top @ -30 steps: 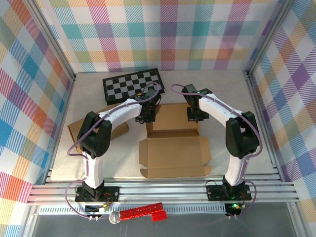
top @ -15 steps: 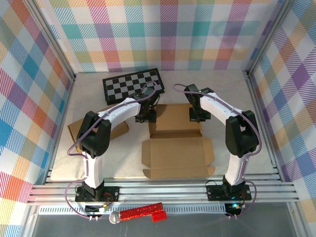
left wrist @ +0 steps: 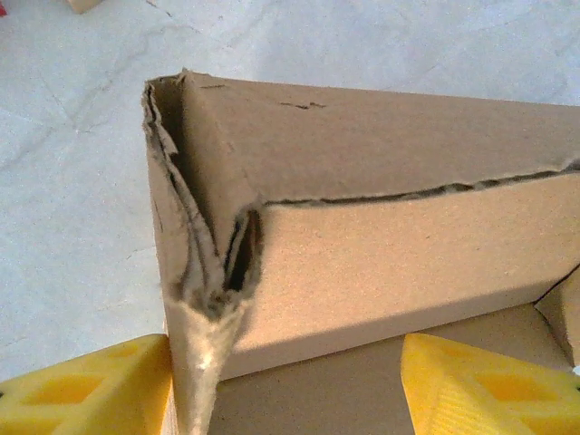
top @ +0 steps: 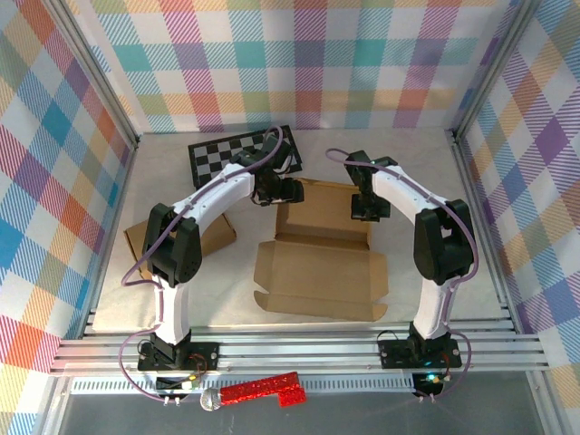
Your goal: Fold the paper box
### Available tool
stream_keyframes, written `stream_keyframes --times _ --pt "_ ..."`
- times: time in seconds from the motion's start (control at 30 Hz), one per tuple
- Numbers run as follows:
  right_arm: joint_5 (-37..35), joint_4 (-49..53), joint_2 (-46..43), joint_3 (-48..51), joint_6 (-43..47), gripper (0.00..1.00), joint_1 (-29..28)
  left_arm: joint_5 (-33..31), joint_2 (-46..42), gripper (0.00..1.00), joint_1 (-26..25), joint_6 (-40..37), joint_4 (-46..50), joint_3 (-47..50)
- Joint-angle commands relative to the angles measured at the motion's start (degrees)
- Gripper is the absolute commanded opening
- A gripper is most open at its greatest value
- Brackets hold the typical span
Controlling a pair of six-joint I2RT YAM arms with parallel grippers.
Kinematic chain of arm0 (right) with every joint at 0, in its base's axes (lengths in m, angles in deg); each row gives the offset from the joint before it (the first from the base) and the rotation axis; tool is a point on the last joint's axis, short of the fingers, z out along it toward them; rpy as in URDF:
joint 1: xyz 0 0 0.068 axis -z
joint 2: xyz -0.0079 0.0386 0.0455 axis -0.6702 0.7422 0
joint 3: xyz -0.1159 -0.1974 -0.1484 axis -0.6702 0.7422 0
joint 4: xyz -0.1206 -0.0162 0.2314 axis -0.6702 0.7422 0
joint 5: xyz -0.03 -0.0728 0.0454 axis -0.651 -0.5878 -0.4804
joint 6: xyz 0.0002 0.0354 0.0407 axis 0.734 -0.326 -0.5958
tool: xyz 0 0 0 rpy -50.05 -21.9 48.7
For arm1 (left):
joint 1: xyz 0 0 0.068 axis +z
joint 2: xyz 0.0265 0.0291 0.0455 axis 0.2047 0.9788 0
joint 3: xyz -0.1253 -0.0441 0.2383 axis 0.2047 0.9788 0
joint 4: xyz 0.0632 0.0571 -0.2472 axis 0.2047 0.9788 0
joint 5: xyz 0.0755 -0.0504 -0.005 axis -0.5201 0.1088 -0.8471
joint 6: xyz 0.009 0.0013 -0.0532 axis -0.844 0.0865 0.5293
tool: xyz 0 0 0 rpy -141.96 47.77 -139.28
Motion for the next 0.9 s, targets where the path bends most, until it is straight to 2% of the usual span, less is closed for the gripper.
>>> stream_keyframes --times 0.0,0.17,0.33,0.63,0.77,0.87 --pt "3.28 1.71 1.84 -1.21 -1.61 0.00 1.43 -1.81 -4.05 0.67 -0.38 0.90 2.36 -4.46" --pt "7.52 3.11 1.74 -0.57 -6.29 0.00 5.70 -5.13 -8.42 0.67 -0.20 2.03 6.17 -7.93" --pt "14.79 2.54 -0.71 3.32 -14.41 0.00 12.26 -5.14 -15.88 0.65 -0.11 4.97 7.33 -3.07" --pt "25.01 -1.11 -6.58 11.40 -29.13 0.00 18.18 -4.94 -31.95 0.58 0.71 10.25 6.54 18.16" --pt "28.45 -3.04 -9.10 15.28 -35.43 0.00 19.56 -3.70 -37.71 0.52 1.12 14.98 2.52 30.48" --pt "31.08 -3.66 -10.13 16.95 -38.65 0.00 20.33 -5.78 -41.46 0.48 1.12 18.24 -0.51 36.87"
